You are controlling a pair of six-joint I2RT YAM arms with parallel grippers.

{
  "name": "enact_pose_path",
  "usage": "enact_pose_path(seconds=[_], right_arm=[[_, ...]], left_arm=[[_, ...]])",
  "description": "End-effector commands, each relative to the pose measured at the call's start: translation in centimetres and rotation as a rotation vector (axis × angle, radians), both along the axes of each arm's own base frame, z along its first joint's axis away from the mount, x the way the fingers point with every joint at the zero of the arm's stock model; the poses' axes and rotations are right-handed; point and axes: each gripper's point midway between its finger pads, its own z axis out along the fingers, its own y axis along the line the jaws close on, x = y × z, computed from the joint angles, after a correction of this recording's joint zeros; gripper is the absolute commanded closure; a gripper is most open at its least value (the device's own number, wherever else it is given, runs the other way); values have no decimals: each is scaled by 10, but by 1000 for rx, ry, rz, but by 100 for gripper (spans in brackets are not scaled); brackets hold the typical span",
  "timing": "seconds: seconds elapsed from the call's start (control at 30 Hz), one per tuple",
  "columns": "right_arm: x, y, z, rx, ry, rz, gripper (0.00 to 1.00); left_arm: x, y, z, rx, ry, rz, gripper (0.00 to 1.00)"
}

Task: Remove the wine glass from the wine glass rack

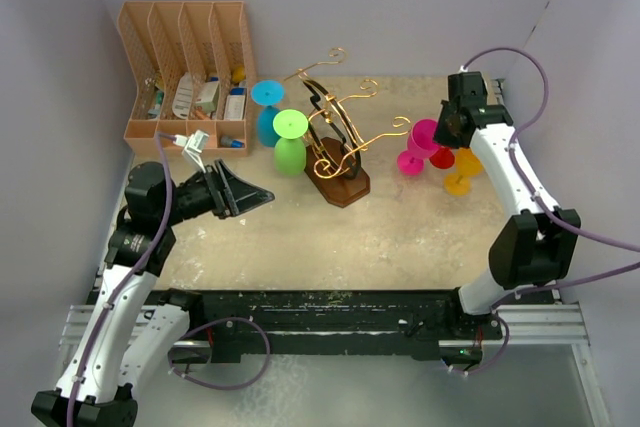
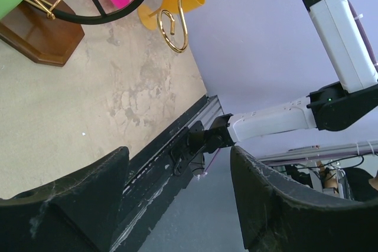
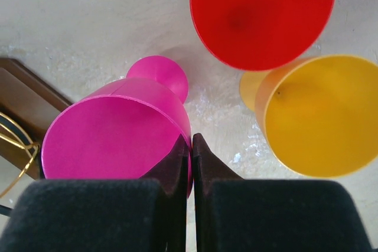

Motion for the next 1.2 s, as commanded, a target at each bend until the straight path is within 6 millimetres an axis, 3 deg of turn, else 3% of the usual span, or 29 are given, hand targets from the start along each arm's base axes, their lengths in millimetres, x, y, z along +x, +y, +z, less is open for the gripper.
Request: enact_pose_path(seconds=[0.0, 0.3, 0.7, 0.93, 1.17], right_arm=[[23, -2, 21, -2, -89, -40, 100], [31, -5, -3, -10, -54, -74, 100], [38, -7, -13, -25, -37, -87, 100], [38, -7, -11, -23, -40, -84, 82], [35, -6, 14, -4, -103, -85, 67]], left_arm=[[-4, 1, 11, 3, -57, -7, 28], [-6, 3, 2, 22, -29, 6, 28], [-6, 9, -10, 66, -2, 41, 28], [-6, 9, -11, 69, 2, 45, 28], [-4, 10, -12, 71, 8, 54, 28]])
